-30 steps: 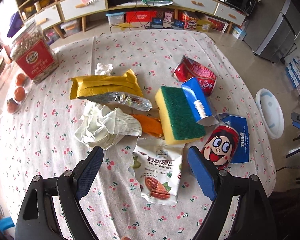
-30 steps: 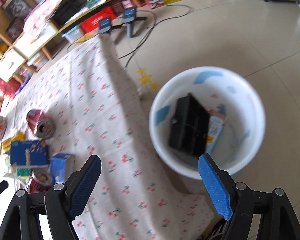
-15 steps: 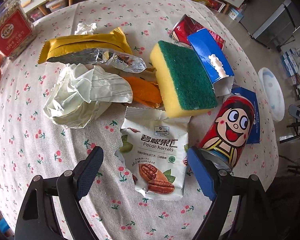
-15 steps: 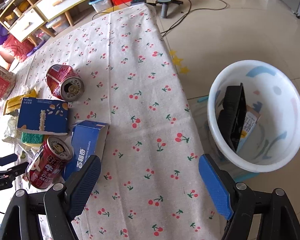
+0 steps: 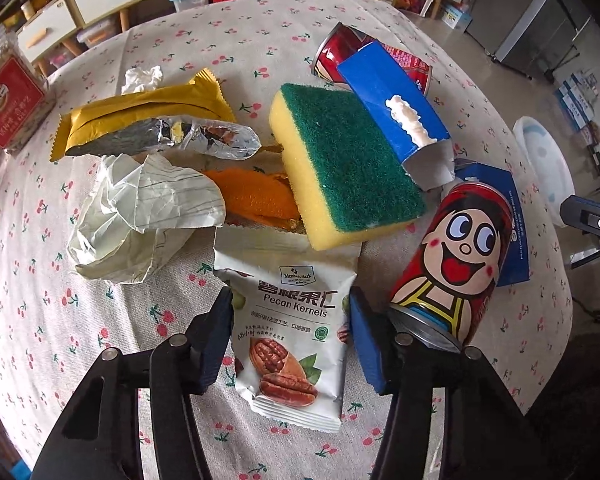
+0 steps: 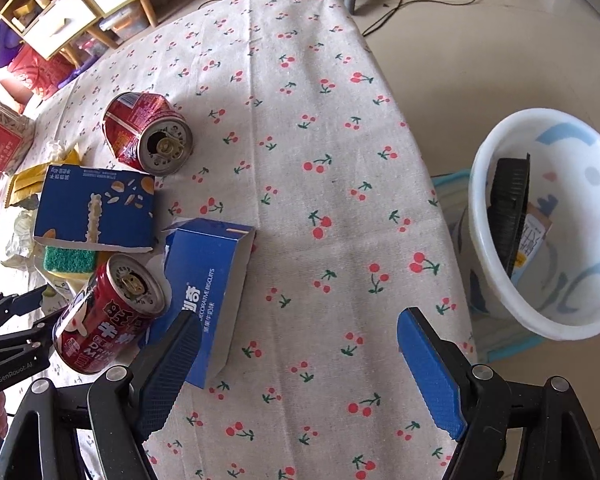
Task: Collect trash
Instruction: 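Grasp the blue biscuit box with the right tool while the left tool grasps the pecan kernels bag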
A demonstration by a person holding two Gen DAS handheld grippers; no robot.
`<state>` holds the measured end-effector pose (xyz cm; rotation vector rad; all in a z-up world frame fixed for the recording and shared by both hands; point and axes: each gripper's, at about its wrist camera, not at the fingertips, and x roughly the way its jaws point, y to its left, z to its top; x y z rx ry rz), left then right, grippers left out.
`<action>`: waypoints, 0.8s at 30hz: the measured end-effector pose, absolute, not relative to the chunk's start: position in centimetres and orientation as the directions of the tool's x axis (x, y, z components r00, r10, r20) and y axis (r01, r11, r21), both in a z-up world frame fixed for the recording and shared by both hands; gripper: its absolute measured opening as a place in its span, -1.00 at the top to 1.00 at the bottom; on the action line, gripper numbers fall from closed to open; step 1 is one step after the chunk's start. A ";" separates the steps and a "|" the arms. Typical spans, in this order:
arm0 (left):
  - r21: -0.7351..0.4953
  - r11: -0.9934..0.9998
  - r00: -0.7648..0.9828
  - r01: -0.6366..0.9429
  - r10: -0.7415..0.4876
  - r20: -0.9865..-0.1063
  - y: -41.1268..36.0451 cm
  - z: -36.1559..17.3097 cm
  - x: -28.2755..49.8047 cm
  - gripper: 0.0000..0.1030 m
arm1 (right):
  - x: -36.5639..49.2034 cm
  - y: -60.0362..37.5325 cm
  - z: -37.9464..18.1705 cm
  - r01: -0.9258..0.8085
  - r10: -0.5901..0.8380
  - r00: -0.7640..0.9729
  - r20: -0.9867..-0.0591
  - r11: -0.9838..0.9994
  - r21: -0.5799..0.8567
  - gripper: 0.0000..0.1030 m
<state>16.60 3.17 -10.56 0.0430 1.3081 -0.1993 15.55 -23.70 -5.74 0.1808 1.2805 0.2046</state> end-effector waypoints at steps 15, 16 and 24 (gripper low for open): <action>-0.124 0.988 0.328 0.095 -0.149 -0.933 8.6 -6.7 13.9 -0.06 | 17.2 -18.5 -8.2 -0.093 0.269 0.208 -0.941 0.963 0.254 -0.52; -0.126 0.988 0.333 0.093 -0.150 -0.931 8.8 -6.6 13.8 -0.06 | 17.3 -18.3 -8.4 -0.096 0.265 0.206 -0.942 0.963 0.250 -0.48; -0.146 0.987 0.343 0.062 -0.158 -0.926 9.7 -6.4 13.1 -0.06 | 18.0 -17.1 -9.3 -0.131 0.243 0.210 -0.947 0.967 0.219 0.14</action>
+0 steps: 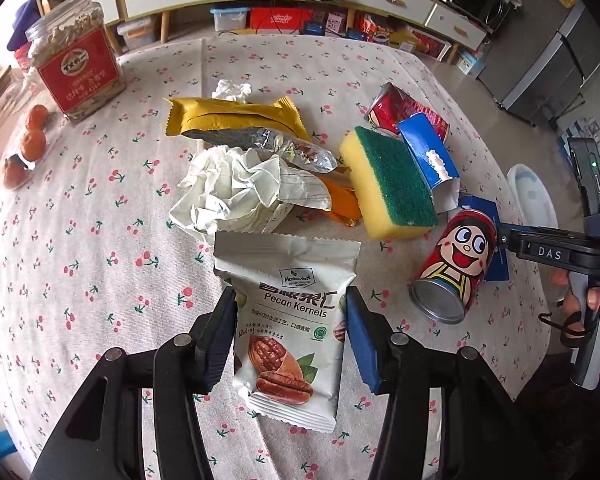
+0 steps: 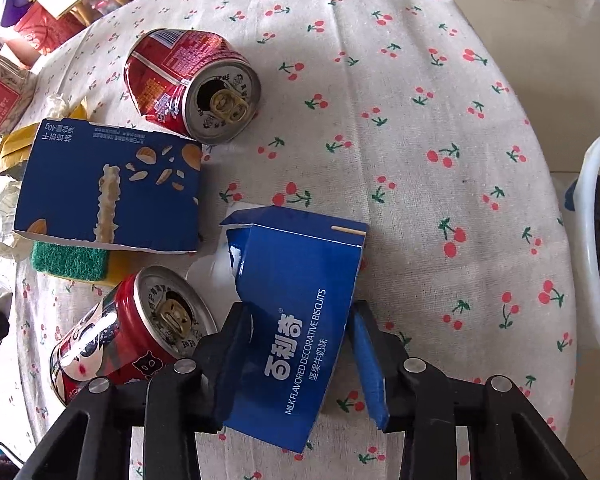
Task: Collect trash
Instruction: 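Grasp the blue biscuit box with the right tool while the left tool grasps the pecan kernels bag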
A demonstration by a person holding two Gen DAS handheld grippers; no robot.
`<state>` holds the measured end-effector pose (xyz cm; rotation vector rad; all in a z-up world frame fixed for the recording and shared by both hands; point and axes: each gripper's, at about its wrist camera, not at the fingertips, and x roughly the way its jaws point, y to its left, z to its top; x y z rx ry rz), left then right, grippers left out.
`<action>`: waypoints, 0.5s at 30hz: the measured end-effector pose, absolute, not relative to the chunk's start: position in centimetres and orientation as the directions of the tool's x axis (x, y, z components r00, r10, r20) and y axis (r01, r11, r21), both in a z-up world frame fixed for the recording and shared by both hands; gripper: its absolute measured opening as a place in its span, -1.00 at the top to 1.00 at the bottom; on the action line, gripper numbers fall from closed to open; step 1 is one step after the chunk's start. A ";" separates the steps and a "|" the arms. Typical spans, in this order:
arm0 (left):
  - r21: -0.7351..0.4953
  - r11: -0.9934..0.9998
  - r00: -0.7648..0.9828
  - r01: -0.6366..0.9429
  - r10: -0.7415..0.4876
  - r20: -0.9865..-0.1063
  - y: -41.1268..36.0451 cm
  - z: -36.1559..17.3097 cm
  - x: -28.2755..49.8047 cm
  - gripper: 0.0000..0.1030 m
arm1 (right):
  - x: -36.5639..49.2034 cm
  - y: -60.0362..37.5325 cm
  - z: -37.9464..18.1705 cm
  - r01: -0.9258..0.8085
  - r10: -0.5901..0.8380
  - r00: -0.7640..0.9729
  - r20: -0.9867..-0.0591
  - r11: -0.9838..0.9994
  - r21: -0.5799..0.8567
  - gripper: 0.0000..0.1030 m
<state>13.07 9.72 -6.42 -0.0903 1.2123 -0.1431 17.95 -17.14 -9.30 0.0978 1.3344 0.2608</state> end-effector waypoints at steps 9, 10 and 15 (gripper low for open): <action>-0.171 0.984 0.375 0.053 -0.178 -0.910 9.5 -5.4 13.1 -0.06 | 17.4 -19.1 -7.4 -0.115 0.267 0.261 -0.928 0.963 0.245 0.15; -0.173 0.983 0.380 0.057 -0.181 -0.907 9.3 -5.2 13.2 -0.06 | 17.4 -19.5 -7.2 -0.110 0.269 0.267 -0.926 0.963 0.248 0.15; -0.185 0.980 0.404 0.068 -0.197 -0.893 7.9 -4.3 13.4 -0.06 | 17.0 -21.5 -6.0 -0.085 0.280 0.302 -0.911 0.960 0.266 0.15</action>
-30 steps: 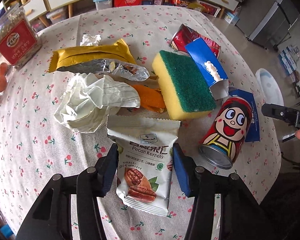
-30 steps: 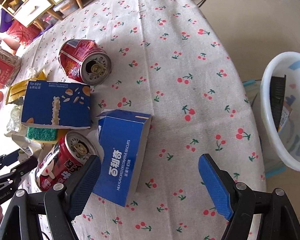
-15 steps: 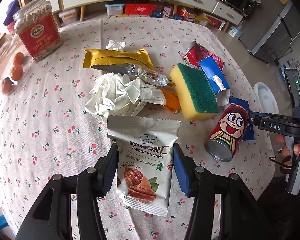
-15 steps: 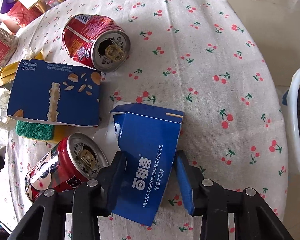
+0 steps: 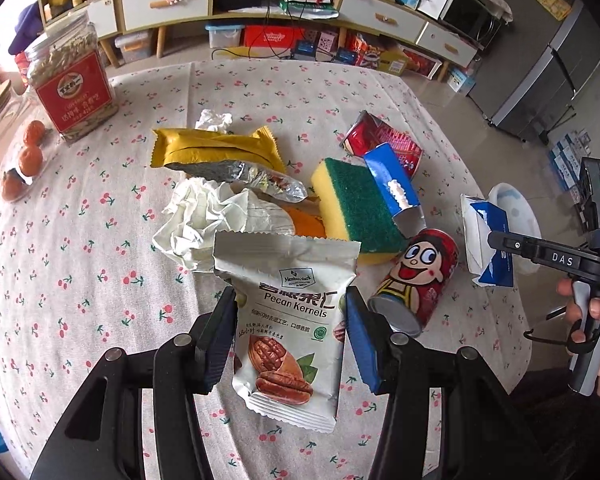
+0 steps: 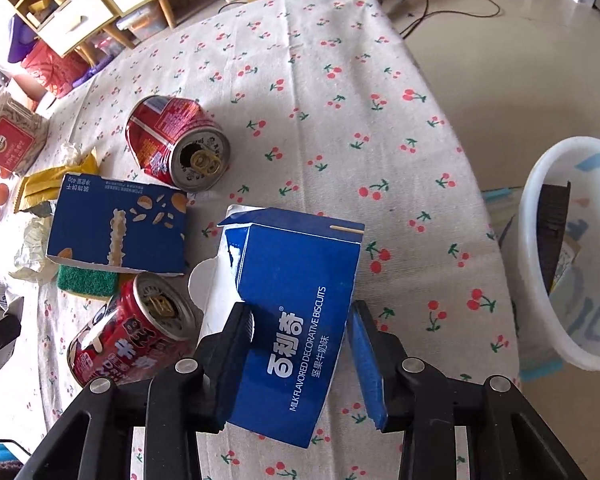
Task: Collect trash
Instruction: 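Grasp the blue biscuit box with the right tool while the left tool grasps the pecan kernels bag, then drop the pecan bag from the left tool into the bucket while the right tool drops the biscuit box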
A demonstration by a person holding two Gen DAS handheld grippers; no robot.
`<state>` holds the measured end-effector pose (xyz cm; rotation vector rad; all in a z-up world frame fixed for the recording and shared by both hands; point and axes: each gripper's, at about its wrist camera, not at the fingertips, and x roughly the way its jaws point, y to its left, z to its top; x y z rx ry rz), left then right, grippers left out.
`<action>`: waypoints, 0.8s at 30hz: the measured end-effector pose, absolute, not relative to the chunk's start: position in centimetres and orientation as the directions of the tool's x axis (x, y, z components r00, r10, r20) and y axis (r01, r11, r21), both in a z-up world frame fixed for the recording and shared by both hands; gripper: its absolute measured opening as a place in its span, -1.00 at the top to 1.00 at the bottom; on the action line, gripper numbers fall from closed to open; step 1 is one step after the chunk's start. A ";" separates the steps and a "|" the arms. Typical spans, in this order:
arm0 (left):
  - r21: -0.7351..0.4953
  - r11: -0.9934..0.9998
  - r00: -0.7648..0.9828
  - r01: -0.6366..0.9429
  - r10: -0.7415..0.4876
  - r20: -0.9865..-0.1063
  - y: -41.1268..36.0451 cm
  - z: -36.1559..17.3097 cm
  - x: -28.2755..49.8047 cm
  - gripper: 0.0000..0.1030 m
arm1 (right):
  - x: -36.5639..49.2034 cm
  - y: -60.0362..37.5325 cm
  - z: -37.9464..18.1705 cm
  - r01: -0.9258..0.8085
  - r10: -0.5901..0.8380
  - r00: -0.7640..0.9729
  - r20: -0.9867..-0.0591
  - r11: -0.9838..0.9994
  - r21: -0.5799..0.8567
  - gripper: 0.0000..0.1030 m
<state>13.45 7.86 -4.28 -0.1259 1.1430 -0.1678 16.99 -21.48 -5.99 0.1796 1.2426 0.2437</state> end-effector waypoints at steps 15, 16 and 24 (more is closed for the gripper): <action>-0.197 0.960 0.441 0.198 -0.267 -0.857 -0.8 -1.7 14.1 -0.06 | 15.2 -30.0 -3.6 0.007 0.280 0.377 -0.883 0.952 0.305 0.15; -0.197 0.959 0.440 0.204 -0.270 -0.857 -1.5 -1.7 14.3 -0.06 | 15.1 -30.8 -3.5 0.015 0.277 0.382 -0.882 0.952 0.306 0.15; -0.227 0.929 0.402 0.293 -0.335 -0.852 -8.8 -2.1 16.2 -0.06 | 13.5 -38.7 -3.1 0.132 0.243 0.421 -0.874 0.937 0.324 0.15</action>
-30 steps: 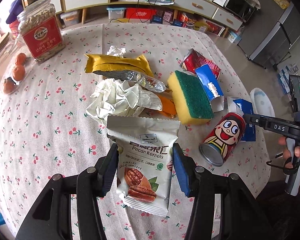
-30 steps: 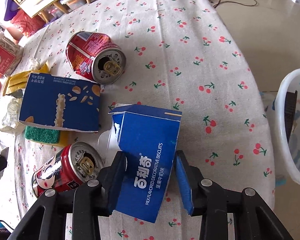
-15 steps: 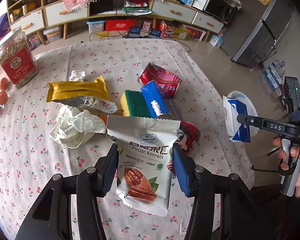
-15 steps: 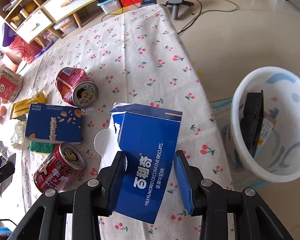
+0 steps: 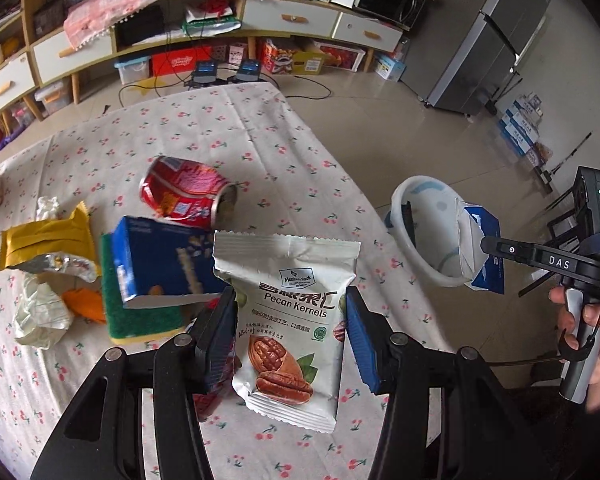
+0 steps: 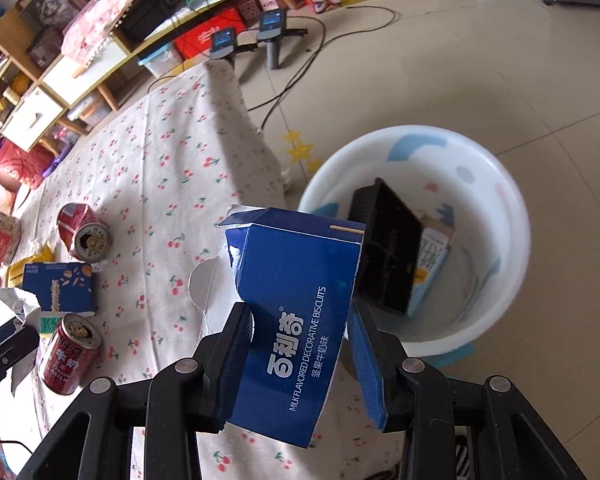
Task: Collect trash
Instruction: 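Drop the pecan bag from the left tool into the bucket while the right tool drops the biscuit box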
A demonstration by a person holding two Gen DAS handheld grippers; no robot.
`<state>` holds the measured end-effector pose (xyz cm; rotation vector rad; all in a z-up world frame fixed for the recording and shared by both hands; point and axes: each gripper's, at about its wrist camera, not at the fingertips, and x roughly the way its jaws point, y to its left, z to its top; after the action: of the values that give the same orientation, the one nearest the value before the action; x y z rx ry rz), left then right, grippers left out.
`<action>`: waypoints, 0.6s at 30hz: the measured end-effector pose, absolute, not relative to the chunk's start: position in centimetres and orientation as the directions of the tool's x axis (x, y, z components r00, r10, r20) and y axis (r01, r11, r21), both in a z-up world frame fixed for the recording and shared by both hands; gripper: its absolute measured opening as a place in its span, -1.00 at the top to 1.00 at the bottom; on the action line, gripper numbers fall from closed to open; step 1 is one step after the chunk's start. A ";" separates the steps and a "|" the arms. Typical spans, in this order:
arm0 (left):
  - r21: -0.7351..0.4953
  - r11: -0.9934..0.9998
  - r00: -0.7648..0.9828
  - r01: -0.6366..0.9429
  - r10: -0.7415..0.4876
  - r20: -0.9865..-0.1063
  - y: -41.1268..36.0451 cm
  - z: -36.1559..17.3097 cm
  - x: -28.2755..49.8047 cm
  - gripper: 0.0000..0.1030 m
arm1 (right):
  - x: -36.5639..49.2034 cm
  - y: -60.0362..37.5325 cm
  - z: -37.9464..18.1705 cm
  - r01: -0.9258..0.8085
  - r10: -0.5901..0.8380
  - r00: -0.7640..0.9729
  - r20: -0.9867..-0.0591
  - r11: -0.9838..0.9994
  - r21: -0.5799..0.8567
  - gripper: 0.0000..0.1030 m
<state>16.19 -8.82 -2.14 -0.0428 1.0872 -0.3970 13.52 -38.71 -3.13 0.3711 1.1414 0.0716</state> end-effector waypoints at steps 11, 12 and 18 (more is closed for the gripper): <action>-0.236 0.865 0.315 0.443 -0.397 -0.862 -21.7 -3.9 18.3 -0.06 | 10.3 -49.3 -4.7 0.305 0.174 0.426 -0.888 0.896 0.322 0.15; -0.237 0.861 0.308 0.451 -0.399 -0.864 -22.8 -4.1 18.5 -0.06 | 10.1 -50.2 -4.9 0.317 0.171 0.424 -0.889 0.892 0.322 0.15; -0.239 0.838 0.274 0.490 -0.409 -0.870 -27.6 -5.4 19.7 -0.06 | 9.1 -53.6 -5.7 0.383 0.161 0.420 -0.893 0.861 0.335 0.15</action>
<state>19.65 -27.62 -5.43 0.0822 1.1428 -0.6053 9.10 -53.57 -5.69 0.5453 1.1446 -0.1484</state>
